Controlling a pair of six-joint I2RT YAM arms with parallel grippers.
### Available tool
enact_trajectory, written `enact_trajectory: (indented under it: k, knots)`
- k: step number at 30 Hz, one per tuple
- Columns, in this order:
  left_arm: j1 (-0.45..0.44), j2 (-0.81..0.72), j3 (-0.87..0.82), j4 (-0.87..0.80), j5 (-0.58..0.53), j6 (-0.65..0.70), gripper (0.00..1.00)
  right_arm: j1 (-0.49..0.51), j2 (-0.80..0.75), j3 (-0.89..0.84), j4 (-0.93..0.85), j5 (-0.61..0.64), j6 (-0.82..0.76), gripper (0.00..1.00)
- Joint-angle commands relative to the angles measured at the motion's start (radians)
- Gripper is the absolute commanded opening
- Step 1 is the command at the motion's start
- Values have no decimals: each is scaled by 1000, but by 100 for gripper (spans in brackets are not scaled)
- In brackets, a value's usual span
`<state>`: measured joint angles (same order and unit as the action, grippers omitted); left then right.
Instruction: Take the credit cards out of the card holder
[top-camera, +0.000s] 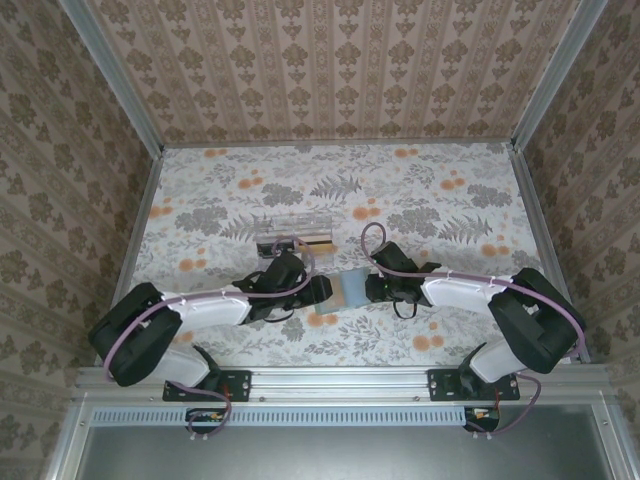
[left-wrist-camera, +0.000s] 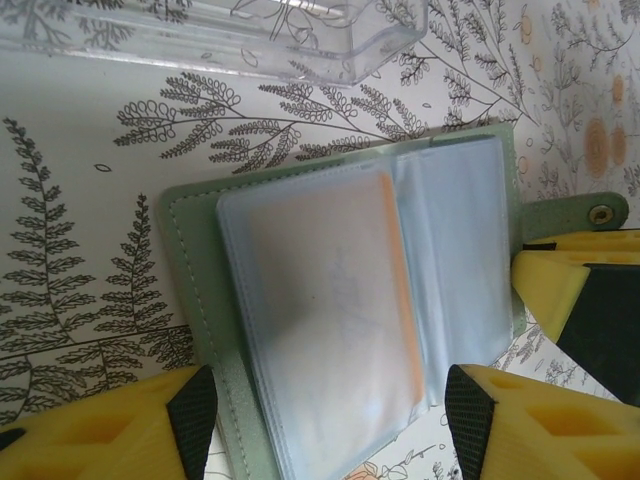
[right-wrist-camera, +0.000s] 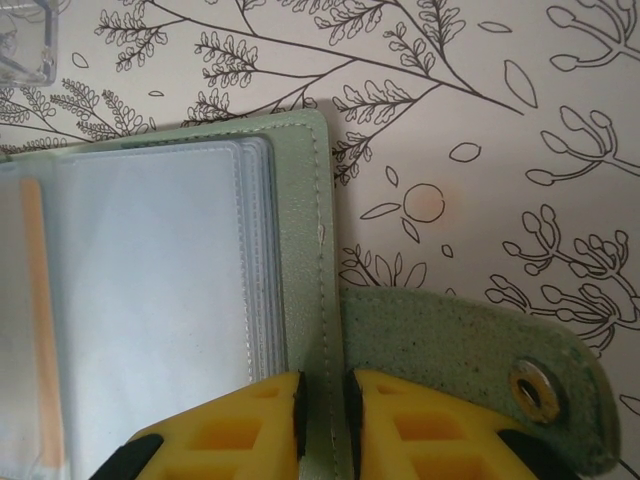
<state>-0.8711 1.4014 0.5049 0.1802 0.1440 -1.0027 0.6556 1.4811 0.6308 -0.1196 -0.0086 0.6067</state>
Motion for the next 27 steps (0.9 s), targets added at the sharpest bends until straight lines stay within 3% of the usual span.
enact_trajectory:
  k: [1,20,27]
  knots:
    - [-9,19,30,36,26,3,65,10,15,-10,2,-24,18,22]
    - [-24,83,40,132,79,4,63,22,36,-2,-2,-22,27,22]
    - [-25,65,45,106,74,17,73,22,29,-2,-9,-16,26,22]
